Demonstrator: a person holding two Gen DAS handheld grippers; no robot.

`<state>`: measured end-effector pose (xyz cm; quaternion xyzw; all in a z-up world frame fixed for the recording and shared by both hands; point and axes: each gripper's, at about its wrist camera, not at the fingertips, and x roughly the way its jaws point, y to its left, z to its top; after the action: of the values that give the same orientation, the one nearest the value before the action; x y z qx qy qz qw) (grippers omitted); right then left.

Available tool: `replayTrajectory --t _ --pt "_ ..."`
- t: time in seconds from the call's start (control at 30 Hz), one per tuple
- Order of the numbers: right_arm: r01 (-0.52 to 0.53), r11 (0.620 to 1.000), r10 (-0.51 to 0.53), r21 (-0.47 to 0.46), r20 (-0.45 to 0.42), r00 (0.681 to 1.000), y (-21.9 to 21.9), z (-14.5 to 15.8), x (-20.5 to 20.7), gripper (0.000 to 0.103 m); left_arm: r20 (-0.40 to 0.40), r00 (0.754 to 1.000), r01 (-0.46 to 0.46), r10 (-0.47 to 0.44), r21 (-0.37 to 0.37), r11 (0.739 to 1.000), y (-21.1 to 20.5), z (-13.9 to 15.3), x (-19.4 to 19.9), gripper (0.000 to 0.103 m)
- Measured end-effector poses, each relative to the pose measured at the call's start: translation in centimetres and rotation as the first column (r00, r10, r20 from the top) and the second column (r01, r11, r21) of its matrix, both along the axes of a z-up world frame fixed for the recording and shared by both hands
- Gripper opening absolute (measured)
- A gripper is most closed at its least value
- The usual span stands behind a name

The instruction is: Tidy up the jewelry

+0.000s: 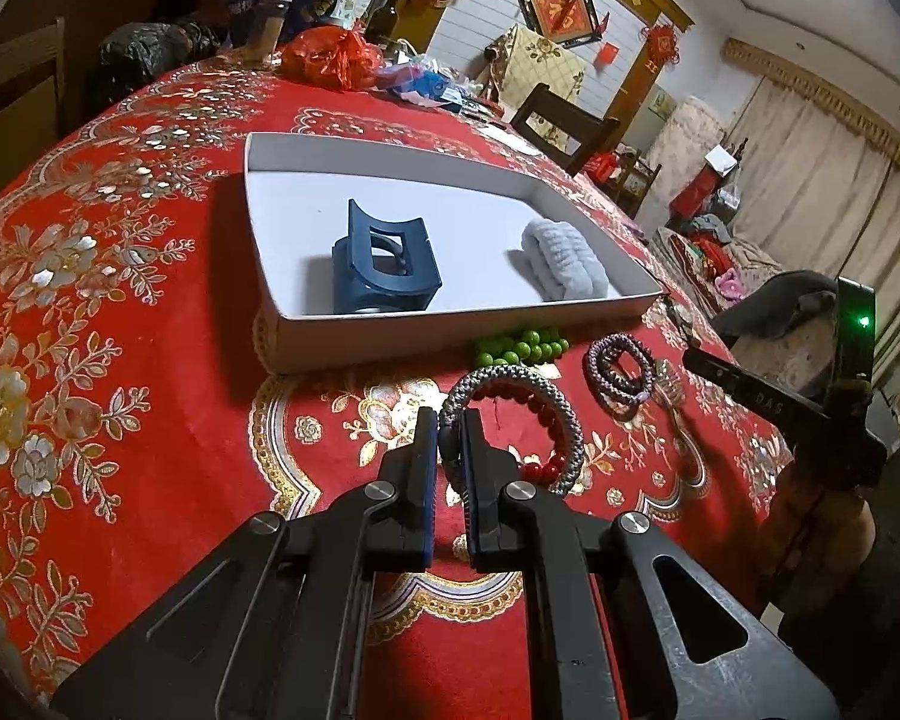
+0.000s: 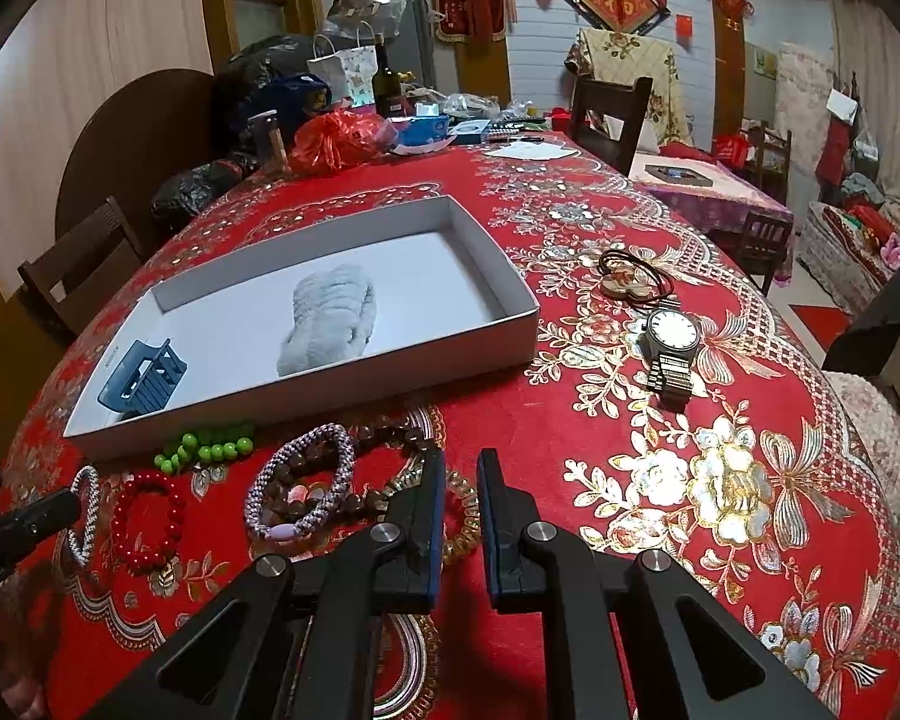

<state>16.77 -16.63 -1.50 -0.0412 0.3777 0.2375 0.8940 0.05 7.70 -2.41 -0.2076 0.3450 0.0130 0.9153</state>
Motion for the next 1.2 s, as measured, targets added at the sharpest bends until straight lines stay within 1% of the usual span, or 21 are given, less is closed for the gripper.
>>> replayTrajectory --t 0.37,0.43,0.53,0.63,0.73,0.87,0.97,1.07,1.1,1.2 --pt "0.001 1.000 -0.001 0.009 0.014 1.000 -0.1 0.2 -0.2 0.009 0.000 1.000 0.005 -0.005 -0.002 1.000 0.0 -0.1 0.1 0.006" --pt "0.007 1.000 -0.007 0.025 0.025 1.000 -0.5 0.4 -0.4 0.009 0.002 1.000 0.003 -0.003 -0.002 1.000 0.0 0.0 0.0 0.006" --pt "0.021 0.997 -0.024 0.073 0.038 0.999 -1.5 0.7 -0.6 0.009 -0.001 1.000 0.005 -0.005 -0.004 1.000 -0.1 -0.1 0.0 0.006" --pt "0.036 0.995 -0.038 0.096 0.020 0.999 -2.2 0.6 -0.4 0.009 -0.004 1.000 0.010 -0.010 -0.005 1.000 -0.1 -0.1 0.1 0.006" --pt "0.041 0.996 -0.041 0.080 -0.002 0.999 -2.4 0.3 -0.1 0.009 -0.006 1.000 0.011 -0.011 -0.006 1.000 -0.1 -0.1 0.1 0.006" --pt "-0.003 0.995 0.010 0.098 -0.071 0.997 -2.2 -0.5 0.7 0.009 -0.011 1.000 0.014 -0.014 -0.005 1.000 -0.1 -0.2 0.3 0.006" --pt "-0.033 0.997 0.041 0.076 -0.113 0.993 -1.5 -1.2 1.1 0.009 -0.012 1.000 0.013 -0.013 -0.003 1.000 -0.1 -0.2 0.4 0.006" --pt "-0.042 0.998 0.047 0.037 -0.147 0.988 -0.8 -1.8 1.5 0.010 -0.014 1.000 0.014 -0.014 -0.003 1.000 -0.2 -0.2 0.4 0.006" --pt "-0.047 0.998 0.051 0.028 -0.140 0.989 -0.6 -1.8 1.5 0.010 -0.015 1.000 0.014 -0.014 -0.001 1.000 -0.2 -0.2 0.4 0.006" --pt "-0.075 0.996 0.070 -0.038 -0.115 0.991 0.3 -1.9 1.3 0.013 -0.020 1.000 0.018 -0.018 0.002 1.000 -0.3 -0.3 0.5 0.006"
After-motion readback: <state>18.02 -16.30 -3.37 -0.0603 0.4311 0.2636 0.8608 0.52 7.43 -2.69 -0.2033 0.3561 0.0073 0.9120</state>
